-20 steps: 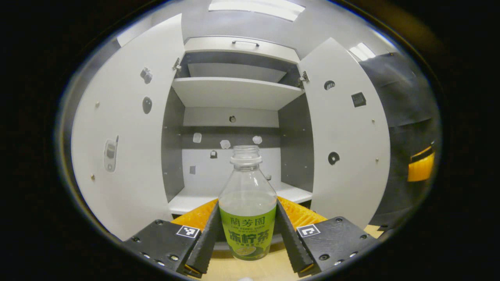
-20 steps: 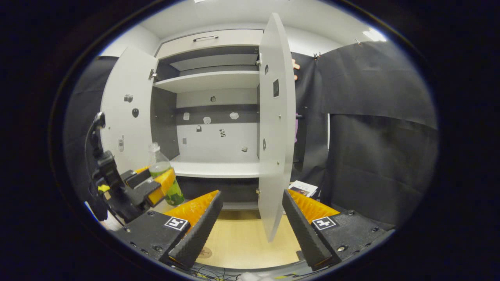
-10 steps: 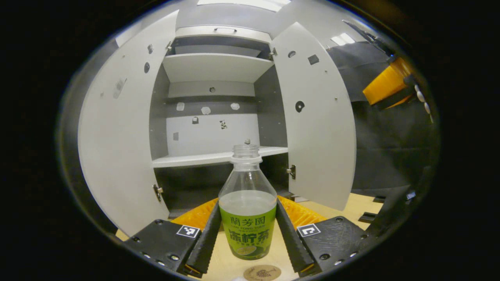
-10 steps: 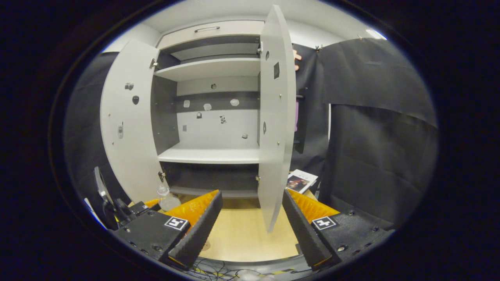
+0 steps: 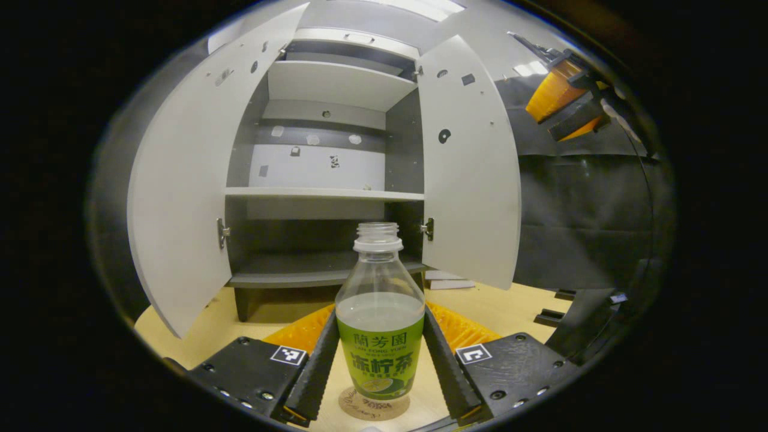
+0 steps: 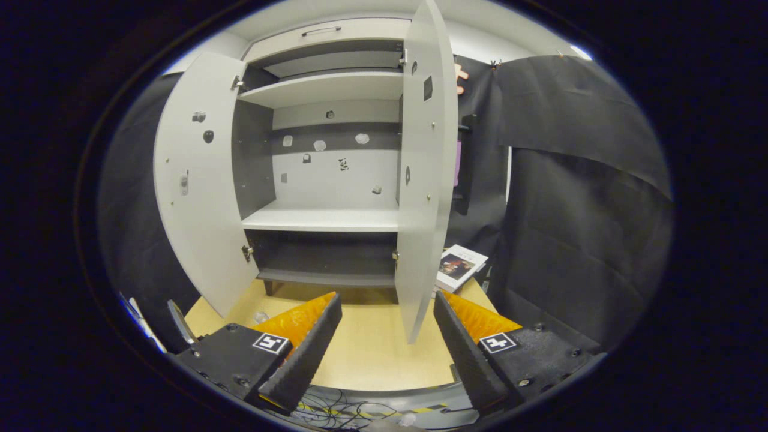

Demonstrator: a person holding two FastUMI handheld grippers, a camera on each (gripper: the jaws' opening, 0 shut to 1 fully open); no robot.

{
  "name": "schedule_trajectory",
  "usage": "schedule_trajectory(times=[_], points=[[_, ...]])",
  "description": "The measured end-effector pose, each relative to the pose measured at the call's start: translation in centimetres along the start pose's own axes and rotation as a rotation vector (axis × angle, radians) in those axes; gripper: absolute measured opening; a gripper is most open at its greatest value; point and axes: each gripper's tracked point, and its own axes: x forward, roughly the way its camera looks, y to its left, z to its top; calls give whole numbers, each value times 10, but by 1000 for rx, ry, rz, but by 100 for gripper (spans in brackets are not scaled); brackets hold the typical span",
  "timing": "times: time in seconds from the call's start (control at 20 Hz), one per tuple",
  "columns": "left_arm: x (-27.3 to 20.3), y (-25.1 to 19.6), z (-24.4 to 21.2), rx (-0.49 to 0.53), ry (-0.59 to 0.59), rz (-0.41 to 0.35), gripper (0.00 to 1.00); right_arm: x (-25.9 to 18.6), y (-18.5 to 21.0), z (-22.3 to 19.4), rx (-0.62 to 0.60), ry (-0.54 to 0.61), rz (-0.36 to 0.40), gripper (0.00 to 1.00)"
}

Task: Grasp the bottle in the cabinet with the left hand and place it on the coaster, then close the right door with the right hand and the left door with the left hand.

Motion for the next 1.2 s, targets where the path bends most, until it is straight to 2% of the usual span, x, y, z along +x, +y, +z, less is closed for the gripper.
schedule_trajectory(times=[0.05, 0.2, 0.25, 0.35, 0.4, 0.5, 0.55, 0.65, 0.7, 0.8, 0.95, 1.2], points=[[1, 1, -10, 13, 15, 1, 80, -1, 1, -1, -4, 6, 1, 100], [-1, 4, -32, -1, 40, 7, 72, -2, 3, -2, -14, 16, 5, 100], [-2, 5, -36, -9, 37, 10, 80, -2, 3, -2, -18, 18, 4, 100], [-3, 8, -44, -10, 40, 9, 72, -2, 4, -4, -27, 26, 3, 100], [-5, 7, -45, -5, 33, 4, 80, -3, 5, -5, -29, 31, 7, 100], [-6, 4, -46, 18, 23, -9, 81, -3, 9, -9, -22, 47, 20, 100], [-6, 3, -46, 20, 19, -12, 72, -3, 10, -11, -26, 55, 24, 100], [-7, 4, -46, 18, 24, -2, 78, -3, 13, -12, -31, 55, 26, 100], [-8, 4, -43, 19, 23, 0, 79, -2, 13, -12, -33, 58, 27, 100], [-9, 2, -32, 31, 4, 3, 100, -2, 15, -13, -32, 61, 30, 100], [-6, 4, -8, 58, -22, 10, 99, -2, 18, -10, -27, 50, 34, 100], [-3, 9, 57, 36, -107, 19, 99, -7, 18, -6, -11, 19, 36, 100]])
